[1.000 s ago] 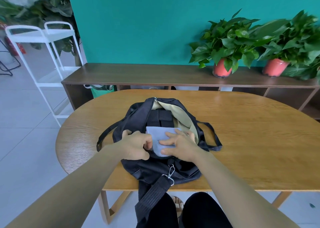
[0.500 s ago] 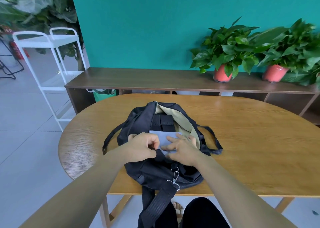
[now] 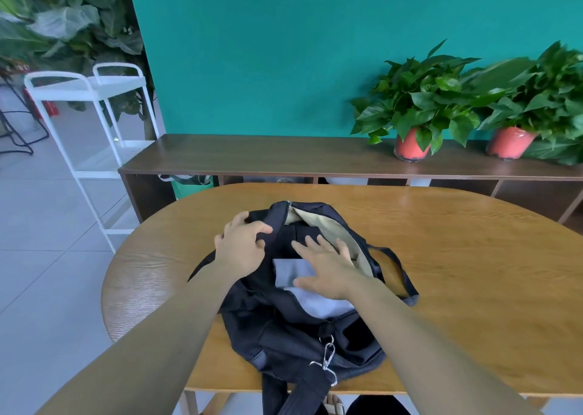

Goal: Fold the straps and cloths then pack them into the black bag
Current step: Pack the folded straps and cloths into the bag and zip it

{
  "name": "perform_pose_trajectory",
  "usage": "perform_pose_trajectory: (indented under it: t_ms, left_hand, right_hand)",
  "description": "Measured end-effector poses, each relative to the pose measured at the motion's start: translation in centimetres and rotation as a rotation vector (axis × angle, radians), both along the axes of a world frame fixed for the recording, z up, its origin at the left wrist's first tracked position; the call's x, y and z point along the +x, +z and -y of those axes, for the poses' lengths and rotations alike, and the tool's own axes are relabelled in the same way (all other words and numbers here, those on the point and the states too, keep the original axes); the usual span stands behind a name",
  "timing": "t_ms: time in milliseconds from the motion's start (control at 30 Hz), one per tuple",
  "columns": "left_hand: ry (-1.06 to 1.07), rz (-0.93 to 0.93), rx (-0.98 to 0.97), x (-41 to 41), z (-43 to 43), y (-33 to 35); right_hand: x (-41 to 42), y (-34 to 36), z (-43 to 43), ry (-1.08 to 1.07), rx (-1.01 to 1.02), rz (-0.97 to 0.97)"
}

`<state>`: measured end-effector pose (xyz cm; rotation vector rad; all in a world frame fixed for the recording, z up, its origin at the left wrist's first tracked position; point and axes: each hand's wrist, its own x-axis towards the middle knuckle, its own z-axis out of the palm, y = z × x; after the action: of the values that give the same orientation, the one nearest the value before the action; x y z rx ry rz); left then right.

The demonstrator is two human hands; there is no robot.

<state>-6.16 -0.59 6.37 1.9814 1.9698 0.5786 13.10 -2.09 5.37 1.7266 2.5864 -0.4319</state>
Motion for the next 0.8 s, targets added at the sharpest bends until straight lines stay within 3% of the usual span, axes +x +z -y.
perform_pose_trajectory:
  t_ms: [133,400,667,800]
  left_hand:
    - [-0.044,0.157,-0.052,0.0,-1.7,-0.5]
    - [0.074,0.534,-0.068,0.4,-2.6,1.2]
    - [0.074,0.602,-0.131,0.7,-1.8,0.3]
    - [0.031,0.531,-0.113,0.7,-1.1,-0.3]
  right_hand:
    - [-1.1,-0.7,-1.3,0.05,-0.029,0.088]
    - [-1.6,-2.2,-2.5,0.133,-0.057,0.215]
    - [-0.7,-1.2,-1.8,0.088,-0.057,0.095]
    - [-0.2,-1.5,-0.4,0.076,-0.058,0.137]
